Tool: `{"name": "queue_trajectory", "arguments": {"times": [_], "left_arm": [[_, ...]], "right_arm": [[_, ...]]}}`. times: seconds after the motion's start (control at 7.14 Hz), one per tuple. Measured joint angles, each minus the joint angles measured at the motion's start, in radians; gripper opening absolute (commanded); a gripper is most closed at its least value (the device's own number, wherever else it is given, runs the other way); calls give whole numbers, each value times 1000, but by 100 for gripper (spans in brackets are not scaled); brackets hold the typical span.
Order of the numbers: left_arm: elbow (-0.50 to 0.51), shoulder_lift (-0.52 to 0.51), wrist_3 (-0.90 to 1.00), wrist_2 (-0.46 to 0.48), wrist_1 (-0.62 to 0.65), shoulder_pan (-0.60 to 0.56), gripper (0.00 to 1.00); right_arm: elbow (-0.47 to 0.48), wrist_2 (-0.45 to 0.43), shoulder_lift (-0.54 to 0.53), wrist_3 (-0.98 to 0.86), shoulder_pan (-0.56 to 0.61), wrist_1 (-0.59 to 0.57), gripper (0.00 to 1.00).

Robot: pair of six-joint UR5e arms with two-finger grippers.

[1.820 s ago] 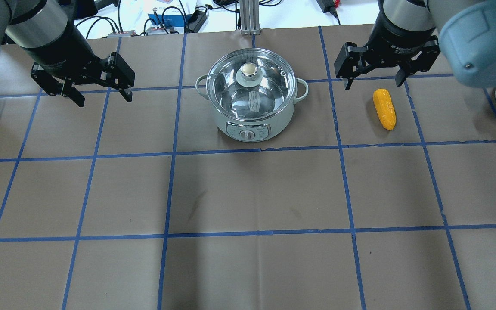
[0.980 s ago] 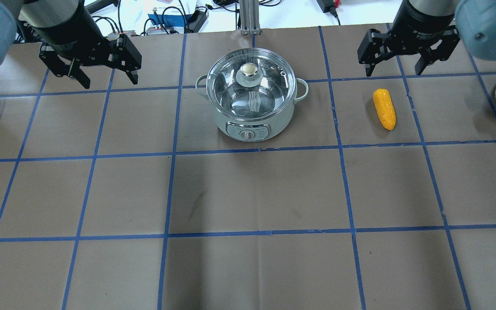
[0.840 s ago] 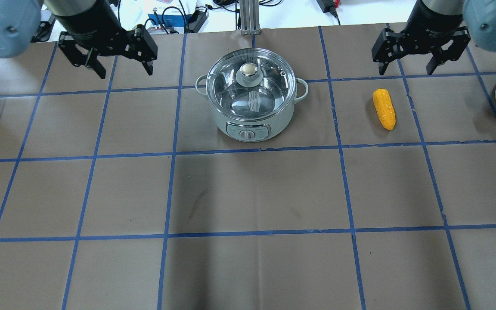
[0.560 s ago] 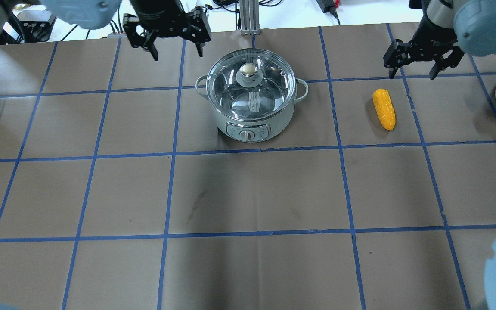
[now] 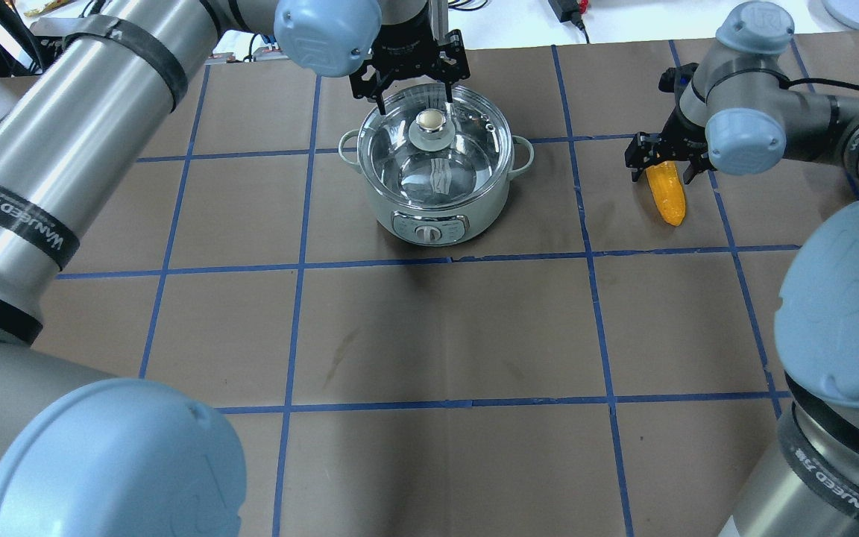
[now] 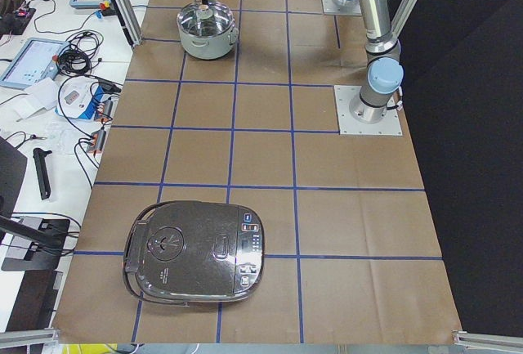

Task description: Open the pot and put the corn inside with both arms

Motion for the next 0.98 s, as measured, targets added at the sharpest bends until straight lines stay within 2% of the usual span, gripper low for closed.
{"name": "queue_trajectory", "arguments": {"times": [0.14,0.28,0.42,0.56,0.7,0.98], "left_arm": [[0,-20,-8,-1,20,-4,100],[-1,-35,-12,-2,33,-6,100],[-3,-43,-14,-9,39,-7,95],[-3,-48,-15,-16,40,-7,90],[-1,-54,-15,-19,42,-7,90],[0,-61,-13,-20,43,-7,28]], "right_arm": [[11,1,8,-6,0,-17,31],[14,1,9,-13,0,-20,21],[13,2,8,-16,0,-14,16],[11,1,6,-17,0,-8,16],[4,-1,-1,-17,-1,5,17],[-42,1,-86,-8,4,140,17]]}}
